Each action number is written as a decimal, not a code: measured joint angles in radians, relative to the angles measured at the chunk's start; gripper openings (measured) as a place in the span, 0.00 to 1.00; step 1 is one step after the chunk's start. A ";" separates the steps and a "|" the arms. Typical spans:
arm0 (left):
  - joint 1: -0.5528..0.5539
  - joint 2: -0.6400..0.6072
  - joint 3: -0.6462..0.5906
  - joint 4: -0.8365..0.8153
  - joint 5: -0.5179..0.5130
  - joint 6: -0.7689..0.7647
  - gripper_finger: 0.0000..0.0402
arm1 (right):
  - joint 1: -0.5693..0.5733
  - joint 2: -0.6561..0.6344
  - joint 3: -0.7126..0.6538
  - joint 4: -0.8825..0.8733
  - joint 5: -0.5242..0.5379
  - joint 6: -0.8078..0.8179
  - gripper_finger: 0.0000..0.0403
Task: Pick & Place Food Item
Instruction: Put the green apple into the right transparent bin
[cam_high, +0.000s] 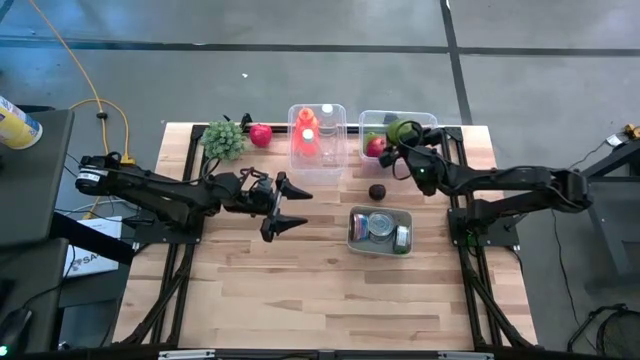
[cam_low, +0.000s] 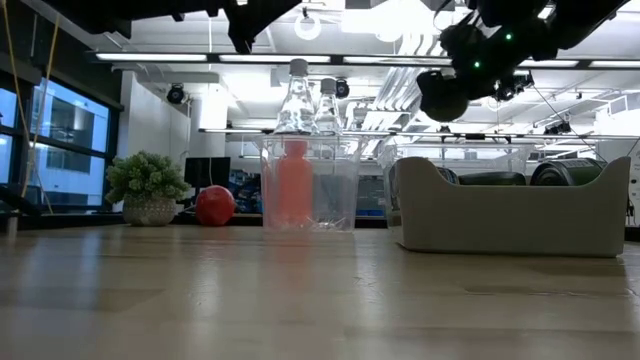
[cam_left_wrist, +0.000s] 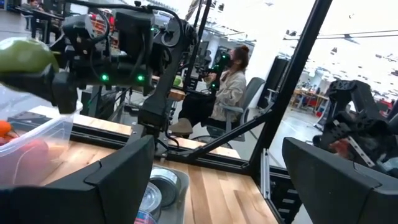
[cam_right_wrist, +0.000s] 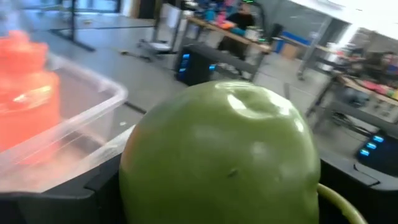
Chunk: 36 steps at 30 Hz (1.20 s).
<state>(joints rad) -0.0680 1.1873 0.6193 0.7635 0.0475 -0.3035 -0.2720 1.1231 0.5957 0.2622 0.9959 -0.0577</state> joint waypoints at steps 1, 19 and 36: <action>0.002 0.000 0.000 0.000 0.000 0.000 0.85 | -0.003 0.004 0.000 0.000 -0.028 -0.004 0.85; -0.022 0.000 0.000 0.000 0.004 -0.063 0.85 | -0.012 0.004 0.000 -0.088 0.018 0.185 0.85; -0.022 0.000 0.000 0.000 0.004 -0.064 0.85 | -0.025 0.004 0.000 -0.076 0.025 0.092 0.90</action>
<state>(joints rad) -0.0902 1.1873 0.6193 0.7638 0.0513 -0.3672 -0.2966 1.1275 0.5953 0.1862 1.0206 0.0348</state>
